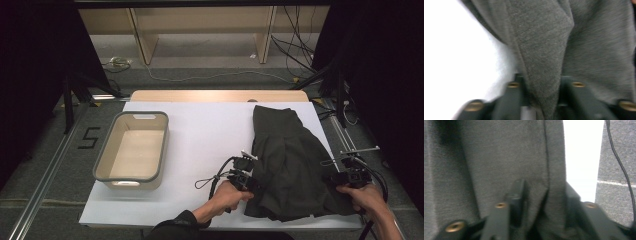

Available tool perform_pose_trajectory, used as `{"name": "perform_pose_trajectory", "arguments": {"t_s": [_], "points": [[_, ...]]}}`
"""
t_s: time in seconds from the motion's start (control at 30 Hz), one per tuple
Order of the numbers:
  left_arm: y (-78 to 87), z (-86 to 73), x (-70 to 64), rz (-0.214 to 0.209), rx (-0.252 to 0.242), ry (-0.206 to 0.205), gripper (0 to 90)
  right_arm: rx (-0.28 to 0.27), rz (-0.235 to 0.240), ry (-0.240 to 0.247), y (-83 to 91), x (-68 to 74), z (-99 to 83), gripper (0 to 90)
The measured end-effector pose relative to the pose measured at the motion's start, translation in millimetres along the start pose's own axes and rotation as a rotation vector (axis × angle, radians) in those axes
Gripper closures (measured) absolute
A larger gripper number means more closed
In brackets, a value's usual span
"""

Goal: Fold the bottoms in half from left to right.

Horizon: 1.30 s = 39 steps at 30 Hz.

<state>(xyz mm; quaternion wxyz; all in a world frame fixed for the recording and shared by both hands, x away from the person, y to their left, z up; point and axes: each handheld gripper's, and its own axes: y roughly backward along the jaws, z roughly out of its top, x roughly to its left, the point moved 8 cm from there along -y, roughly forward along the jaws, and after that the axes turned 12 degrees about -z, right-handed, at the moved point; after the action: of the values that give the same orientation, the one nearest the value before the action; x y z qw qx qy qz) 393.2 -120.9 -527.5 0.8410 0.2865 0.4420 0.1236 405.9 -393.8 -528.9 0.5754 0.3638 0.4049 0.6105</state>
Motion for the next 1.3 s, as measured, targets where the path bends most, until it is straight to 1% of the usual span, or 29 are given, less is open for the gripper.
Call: {"name": "perform_pose_trajectory", "arguments": {"t_s": [0.07, 0.13, 0.17, 0.2, 0.27, 0.37, 0.47, 0.57, 0.67, 0.73, 0.83, 0.9, 0.93, 0.97, 1.0, 1.03, 1.07, 1.1, 1.13, 1.2, 1.27, 1.3], "points": [[2.4, 0.3, -0.3, -0.01, -0.005, -0.006, 84.3, -0.004, 0.002, 0.0, -0.4, 0.2, 0.0, 57.5], [3.9, -0.1, -1.4, -0.019, -0.022, -0.005, 85.0, 0.003, 0.014, -0.004, 0.2, 1.3, -1.2, 66.9], [5.8, -1.1, -1.4, -0.023, -0.021, -0.007, 85.2, 0.004, 0.017, -0.012, 0.6, 1.8, -2.1, 70.8], [7.2, -1.7, -1.5, -0.026, -0.02, -0.009, 85.4, 0.009, 0.035, -0.029, 2.4, 4.0, -3.5, 75.2], [12.0, -2.8, -2.0, -0.035, -0.026, -0.013, 85.5, 0.017, 0.058, -0.042, 5.2, 8.1, -6.4, 78.2], [23.3, -6.1, -3.1, -0.052, -0.023, -0.019, 85.6, 0.032, 0.073, -0.043, 9.8, 18.3, -14.2, 79.4], [37.0, -10.8, -1.7, -0.061, -0.022, -0.019, 85.7, 0.04, 0.103, -0.038, 14.5, 31.2, -23.3, 79.8], [50.7, -19.4, -0.5, -0.067, -0.01, -0.026, 85.7, 0.035, 0.136, -0.022, 19.0, 46.9, -31.9, 80.0], [63.6, -27.0, 1.7, -0.072, -0.006, -0.027, 85.7, 0.043, 0.169, -0.003, 25.0, 64.4, -40.2, 80.2], [73.2, -31.9, 3.5, -0.072, -0.01, -0.026, 85.7, 0.041, 0.191, 0.01, 27.9, 74.4, -44.0, 80.0], [85.8, -40.0, 7.2, -0.072, -0.008, -0.02, 85.6, 0.047, 0.195, 0.04, 31.6, 89.8, -49.8, 79.4], [90.5, -45.1, 8.5, -0.072, -0.017, -0.015, 85.5, 0.05, 0.199, 0.069, 32.7, 98.3, -52.4, 76.2], [91.2, -47.9, 9.5, -0.068, -0.01, -0.017, 85.2, 0.056, 0.191, 0.086, 33.2, 100.8, -53.2, 69.1], [90.5, -50.3, 10.3, -0.066, -0.006, -0.015, 84.7, 0.054, 0.174, 0.111, 33.8, 101.0, -52.7, 59.6], [89.5, -52.6, 11.3, -0.065, 0.004, -0.016, 84.1, 0.048, 0.141, 0.12, 35.8, 98.6, -50.2, 51.2], [87.9, -54.2, 11.7, -0.067, 0.013, -0.014, 83.6, 0.025, 0.101, 0.118, 38.5, 93.7, -45.5, 46.1], [86.7, -55.1, 11.8, -0.068, 0.019, -0.014, 82.9, -0.002, 0.075, 0.109, 42.3, 88.1, -39.4, 42.3], [86.1, -55.6, 11.3, -0.069, 0.024, -0.013, 81.4, -0.03, 0.065, 0.095, 46.3, 82.8, -32.2, 38.7], [86.3, -55.9, 10.0, -0.074, 0.031, -0.012, 78.6, -0.068, 0.067, 0.078, 50.4, 78.2, -23.4, 36.7], [87.3, -56.9, 8.1, -0.067, 0.041, -0.037, 74.7, -0.132, 0.068, 0.056, 56.5, 71.1, -4.7, 35.9], [88.8, -59.0, 6.9, -0.052, 0.052, -0.057, 71.5, -0.174, 0.079, 0.061, 57.3, 69.9, 14.1, 35.9], [89.2, -60.2, 6.4, -0.048, 0.05, -0.054, 70.2, -0.193, 0.086, 0.061, 56.3, 71.0, 24.3, 35.8]]}}
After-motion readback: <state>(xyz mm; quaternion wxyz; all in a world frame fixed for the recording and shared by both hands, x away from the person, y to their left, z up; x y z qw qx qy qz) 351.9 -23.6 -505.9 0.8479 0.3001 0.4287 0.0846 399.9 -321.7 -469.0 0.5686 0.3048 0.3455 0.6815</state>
